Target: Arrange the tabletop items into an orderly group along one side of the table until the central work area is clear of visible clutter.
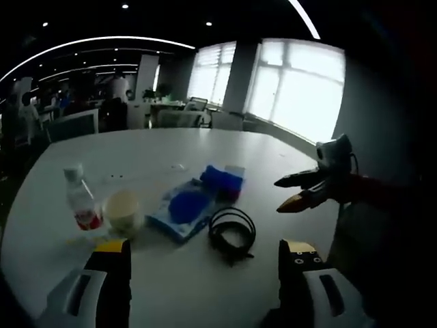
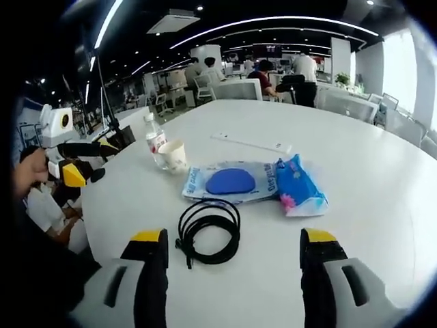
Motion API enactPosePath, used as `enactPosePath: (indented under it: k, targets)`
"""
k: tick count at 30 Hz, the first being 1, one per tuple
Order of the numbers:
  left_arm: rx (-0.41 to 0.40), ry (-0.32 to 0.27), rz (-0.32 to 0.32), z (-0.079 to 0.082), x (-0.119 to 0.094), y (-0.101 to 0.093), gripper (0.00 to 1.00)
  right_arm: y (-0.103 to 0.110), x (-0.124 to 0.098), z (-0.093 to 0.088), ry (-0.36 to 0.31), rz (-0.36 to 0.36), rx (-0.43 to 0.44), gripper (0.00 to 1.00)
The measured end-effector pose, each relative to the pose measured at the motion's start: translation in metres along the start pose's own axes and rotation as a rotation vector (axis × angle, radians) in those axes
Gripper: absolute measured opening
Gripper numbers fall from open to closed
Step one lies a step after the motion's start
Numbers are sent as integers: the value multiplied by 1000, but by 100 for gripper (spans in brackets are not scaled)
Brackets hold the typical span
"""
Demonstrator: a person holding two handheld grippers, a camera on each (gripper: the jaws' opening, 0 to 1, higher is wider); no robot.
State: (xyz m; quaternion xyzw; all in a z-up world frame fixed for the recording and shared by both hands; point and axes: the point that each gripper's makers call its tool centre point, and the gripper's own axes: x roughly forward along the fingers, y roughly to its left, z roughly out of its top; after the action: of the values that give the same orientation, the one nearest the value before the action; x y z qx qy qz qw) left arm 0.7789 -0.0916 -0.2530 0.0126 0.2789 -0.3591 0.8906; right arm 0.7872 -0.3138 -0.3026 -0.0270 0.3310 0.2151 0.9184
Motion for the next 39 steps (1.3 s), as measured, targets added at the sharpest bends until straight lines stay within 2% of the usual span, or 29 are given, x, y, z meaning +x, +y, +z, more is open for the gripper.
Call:
enactPosePath:
  k: [6,9,17,32,39]
  targets:
    - [-8,-7,26,0,11,12,78,-2,18,-10,29,6,5,69]
    - [-29,-10,33,1,19,10,76,0,25,-14,41,3,13,66]
    - [-33,46,23,-20,45,12,73,5,41,-22,64,-9,42,63]
    - [-35,149,-34,-43,87,3,67,8,58,-32,96,-23,91,53]
    - [-28,164,-54,-41,95,-2,66,10,65,-34,98,-37,90,49]
